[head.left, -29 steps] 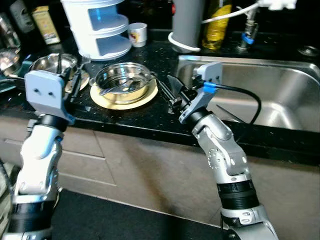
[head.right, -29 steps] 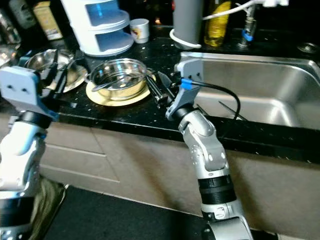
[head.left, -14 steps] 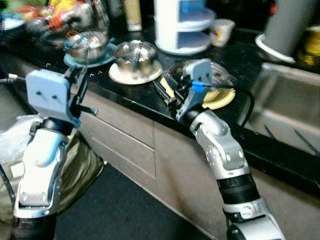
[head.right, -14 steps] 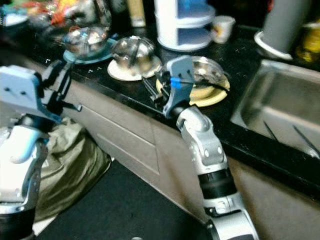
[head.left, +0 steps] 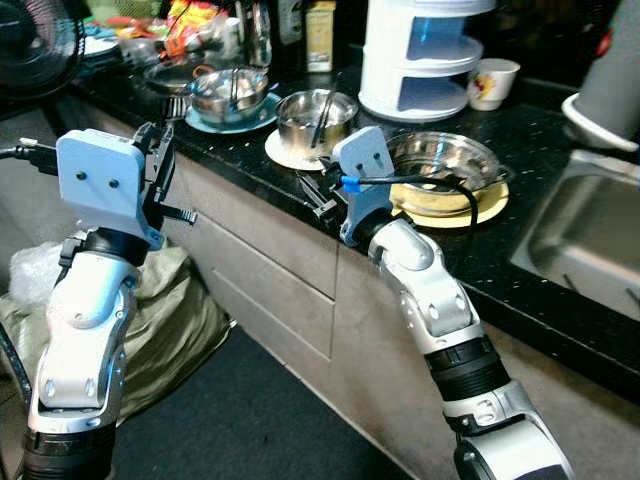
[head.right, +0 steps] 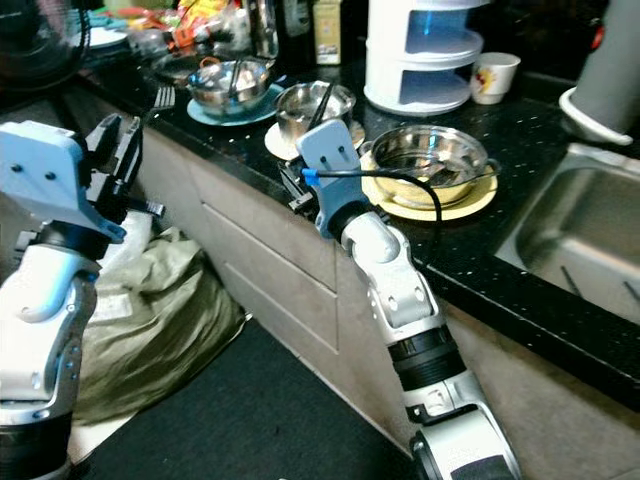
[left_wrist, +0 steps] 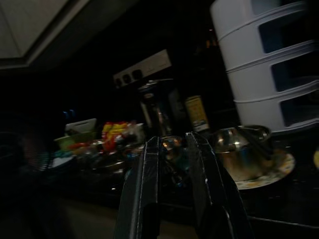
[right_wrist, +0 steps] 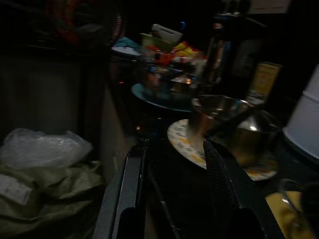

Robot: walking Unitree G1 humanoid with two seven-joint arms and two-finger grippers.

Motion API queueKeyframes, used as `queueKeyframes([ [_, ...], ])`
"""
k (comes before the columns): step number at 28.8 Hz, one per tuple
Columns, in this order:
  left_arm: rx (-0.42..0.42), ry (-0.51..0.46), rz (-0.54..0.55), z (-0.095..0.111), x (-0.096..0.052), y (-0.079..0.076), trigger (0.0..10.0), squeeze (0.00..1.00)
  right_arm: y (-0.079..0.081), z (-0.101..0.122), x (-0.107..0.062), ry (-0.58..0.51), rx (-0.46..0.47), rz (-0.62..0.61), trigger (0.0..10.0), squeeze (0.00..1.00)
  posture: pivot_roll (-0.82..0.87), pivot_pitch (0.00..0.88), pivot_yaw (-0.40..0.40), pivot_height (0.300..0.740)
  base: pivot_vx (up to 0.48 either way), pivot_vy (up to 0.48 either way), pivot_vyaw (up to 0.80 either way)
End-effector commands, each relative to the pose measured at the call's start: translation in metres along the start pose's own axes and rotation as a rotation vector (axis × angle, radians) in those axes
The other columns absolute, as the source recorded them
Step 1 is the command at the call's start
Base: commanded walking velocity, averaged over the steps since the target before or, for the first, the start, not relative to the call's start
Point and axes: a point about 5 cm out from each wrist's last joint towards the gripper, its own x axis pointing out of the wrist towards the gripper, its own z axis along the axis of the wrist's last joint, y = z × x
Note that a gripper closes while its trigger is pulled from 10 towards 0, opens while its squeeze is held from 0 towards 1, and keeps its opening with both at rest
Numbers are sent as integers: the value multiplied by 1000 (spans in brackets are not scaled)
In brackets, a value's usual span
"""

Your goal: Kitchen organization

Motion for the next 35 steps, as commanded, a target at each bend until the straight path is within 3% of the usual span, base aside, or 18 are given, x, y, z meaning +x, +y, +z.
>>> queueKeyframes([
  [1,4,10,-4,-1,2,-3,10000,0,-1,1,2,6,1,8,10000,0,71,0,-4,740,0,0,-775],
  [3,-3,11,-9,-1,3,-5,10000,0,0,1,2,7,9,14,10000,0,71,0,-4,740,0,0,-775],
  [10,-14,-1,-24,-1,9,-10,10000,0,12,4,10,-1,-232,59,10000,0,75,0,-10,740,0,0,0],
  [11,-14,-2,-23,0,9,-10,10000,0,13,4,11,0,-257,68,10000,286,74,0,-11,740,0,0,0],
  [12,-14,-2,-23,0,9,-10,10000,0,16,5,13,-5,-288,90,10000,792,75,0,-12,740,0,0,0],
  [13,-14,-2,-22,0,9,-9,10000,0,19,6,15,-9,-319,108,10000,1000,77,0,-14,740,0,0,0],
  [19,-20,0,-26,-1,8,-12,10000,0,30,9,31,-14,-441,140,10000,1000,82,0,-19,740,0,0,0],
  [20,-21,0,-27,-1,8,-12,10000,0,31,9,34,-7,-458,139,10000,408,84,0,-23,740,0,0,0],
  [21,-21,1,-27,-1,8,-13,10000,0,32,7,37,5,-481,139,10000,0,87,0,-24,740,0,0,0],
  [30,-18,22,-30,-6,6,-12,10000,0,12,-8,46,130,-506,50,10000,0,96,0,-27,740,0,0,0],
  [32,-17,27,-31,-7,4,-13,10000,0,-1,-17,46,193,-582,17,10000,0,99,0,-29,740,0,0,0],
  [35,-16,27,-31,-7,4,-13,10000,0,-3,-19,46,209,-607,11,10000,0,99,0,-29,740,0,0,0],
])
